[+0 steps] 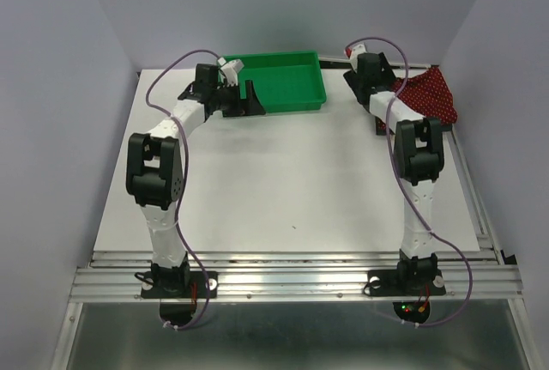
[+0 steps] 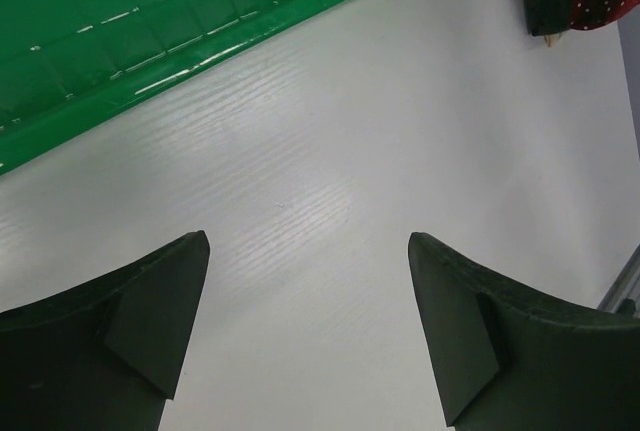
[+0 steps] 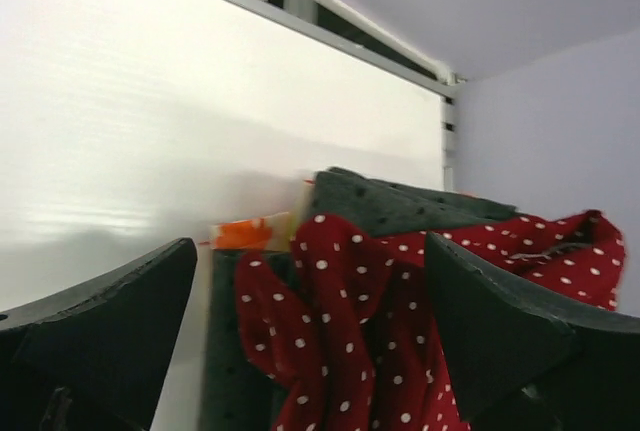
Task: Fold and stack the skirts
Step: Neatly place the folded skirt to the corner
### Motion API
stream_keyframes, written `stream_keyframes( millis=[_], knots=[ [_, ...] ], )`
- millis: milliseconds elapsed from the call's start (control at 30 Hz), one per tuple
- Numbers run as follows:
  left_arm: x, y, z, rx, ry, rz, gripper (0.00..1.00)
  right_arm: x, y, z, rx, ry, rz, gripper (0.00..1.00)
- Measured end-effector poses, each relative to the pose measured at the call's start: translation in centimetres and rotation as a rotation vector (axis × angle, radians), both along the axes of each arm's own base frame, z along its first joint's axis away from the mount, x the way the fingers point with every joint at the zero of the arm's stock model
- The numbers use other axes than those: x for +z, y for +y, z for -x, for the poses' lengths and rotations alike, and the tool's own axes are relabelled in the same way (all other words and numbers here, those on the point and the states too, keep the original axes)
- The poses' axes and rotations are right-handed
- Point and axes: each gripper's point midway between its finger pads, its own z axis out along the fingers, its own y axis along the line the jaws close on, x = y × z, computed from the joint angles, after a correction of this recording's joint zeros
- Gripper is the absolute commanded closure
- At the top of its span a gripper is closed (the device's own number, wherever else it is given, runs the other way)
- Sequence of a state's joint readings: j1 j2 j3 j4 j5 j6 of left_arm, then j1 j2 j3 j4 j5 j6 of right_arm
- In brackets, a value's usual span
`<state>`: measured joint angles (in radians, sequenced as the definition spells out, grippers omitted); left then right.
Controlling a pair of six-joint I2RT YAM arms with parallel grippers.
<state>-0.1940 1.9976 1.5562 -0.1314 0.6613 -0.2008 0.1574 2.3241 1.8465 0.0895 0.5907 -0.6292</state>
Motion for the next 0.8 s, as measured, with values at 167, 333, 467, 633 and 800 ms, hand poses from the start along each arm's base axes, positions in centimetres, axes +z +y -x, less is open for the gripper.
stream_keyframes(
  millis=[167,333,467,633,800],
  knots=[
    [3.2,1.2,-0.2,0.030,-0.107,-0.062,0.02,0.8,3.9,0.8,0.152,0.079,-0.225,0.00],
    [7.5,3.5,-0.5,0.085,-0.243,-0.180,0.02,10.2,8.8,3.2,0.341,0.025,-0.495,0.00],
    [10.3,5.6,-0.3,0.122,-0.338,-0.291,0.02,17.9,11.0,6.9,0.456,-0.045,-0.660,0.00],
    [12.4,8.1,1.8,0.157,-0.418,-0.394,0.01,17.5,11.7,14.3,0.499,0.049,-0.827,0.00],
    [10.1,9.8,5.5,0.152,-0.419,-0.467,0.01,7.2,12.1,21.7,0.402,0.316,-0.967,0.00]
  ],
)
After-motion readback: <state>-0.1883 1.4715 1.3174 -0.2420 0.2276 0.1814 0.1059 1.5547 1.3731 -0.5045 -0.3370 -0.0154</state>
